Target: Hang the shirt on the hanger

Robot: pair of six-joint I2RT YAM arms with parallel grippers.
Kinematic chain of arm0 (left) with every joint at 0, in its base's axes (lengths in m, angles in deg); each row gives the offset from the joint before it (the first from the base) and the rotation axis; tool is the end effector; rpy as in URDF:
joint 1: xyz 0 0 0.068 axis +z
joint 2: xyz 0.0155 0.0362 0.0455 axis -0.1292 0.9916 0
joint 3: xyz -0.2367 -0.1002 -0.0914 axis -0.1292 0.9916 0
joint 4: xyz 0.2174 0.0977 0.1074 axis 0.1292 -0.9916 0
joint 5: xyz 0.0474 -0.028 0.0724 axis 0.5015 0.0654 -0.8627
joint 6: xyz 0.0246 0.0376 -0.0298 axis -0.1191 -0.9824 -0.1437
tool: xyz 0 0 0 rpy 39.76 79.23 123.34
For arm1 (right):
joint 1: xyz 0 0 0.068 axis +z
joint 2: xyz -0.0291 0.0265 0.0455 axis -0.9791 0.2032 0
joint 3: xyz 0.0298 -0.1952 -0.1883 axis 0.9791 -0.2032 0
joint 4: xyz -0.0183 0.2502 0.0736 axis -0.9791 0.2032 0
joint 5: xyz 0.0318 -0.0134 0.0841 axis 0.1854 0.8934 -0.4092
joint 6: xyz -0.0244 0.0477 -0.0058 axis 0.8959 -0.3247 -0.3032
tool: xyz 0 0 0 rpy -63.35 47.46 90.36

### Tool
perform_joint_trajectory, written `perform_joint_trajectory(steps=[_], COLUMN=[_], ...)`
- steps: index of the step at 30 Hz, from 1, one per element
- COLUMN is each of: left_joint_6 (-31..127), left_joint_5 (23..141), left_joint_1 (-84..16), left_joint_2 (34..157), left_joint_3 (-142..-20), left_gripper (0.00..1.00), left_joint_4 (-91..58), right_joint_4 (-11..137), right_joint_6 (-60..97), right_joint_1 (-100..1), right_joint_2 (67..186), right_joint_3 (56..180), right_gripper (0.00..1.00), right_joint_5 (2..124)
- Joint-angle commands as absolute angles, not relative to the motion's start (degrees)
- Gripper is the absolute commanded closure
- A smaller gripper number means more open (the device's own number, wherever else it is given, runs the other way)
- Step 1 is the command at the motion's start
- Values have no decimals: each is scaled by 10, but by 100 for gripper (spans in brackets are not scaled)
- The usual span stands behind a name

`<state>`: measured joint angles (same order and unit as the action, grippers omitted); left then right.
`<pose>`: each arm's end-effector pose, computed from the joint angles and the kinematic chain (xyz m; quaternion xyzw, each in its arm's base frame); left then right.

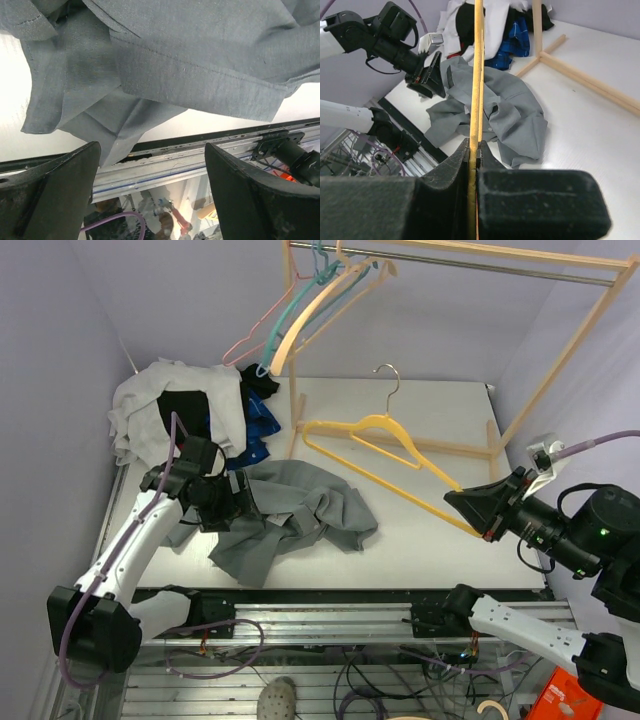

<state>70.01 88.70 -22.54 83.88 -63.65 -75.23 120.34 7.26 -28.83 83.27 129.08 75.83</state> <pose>0.1903 -0.0611 0.2736 -0.1284 0.9597 -0.2061 0.1413 0.0252 0.0244 0.4830 -0.1770 0.7375 0.3322 0.5607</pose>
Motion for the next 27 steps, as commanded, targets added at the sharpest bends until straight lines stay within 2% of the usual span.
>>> perform_joint_trajectory(steps=[1, 12, 18, 23, 27], left_joint_6=[757, 785, 794, 783, 735], left_joint_5=[901, 777, 769, 833, 845], left_joint_1=[-229, -228, -208, -205, -203], left_joint_2=[859, 893, 908, 912, 909], left_joint_3=[-620, -632, -617, -609, -648], left_gripper=[4, 4, 4, 4, 4], left_joint_4=[-727, -540, -435, -450, -564], right_joint_4=[1182, 1152, 1184, 1225, 1232], right_joint_6=[81, 87, 83, 80, 80], right_joint_1=[-291, -291, -291, -291, -291], right_joint_2=[831, 811, 814, 822, 820], right_joint_3=[1283, 1238, 1259, 1313, 1337], right_gripper=[100, 100, 100, 100, 100], right_joint_5=[756, 745, 691, 699, 714])
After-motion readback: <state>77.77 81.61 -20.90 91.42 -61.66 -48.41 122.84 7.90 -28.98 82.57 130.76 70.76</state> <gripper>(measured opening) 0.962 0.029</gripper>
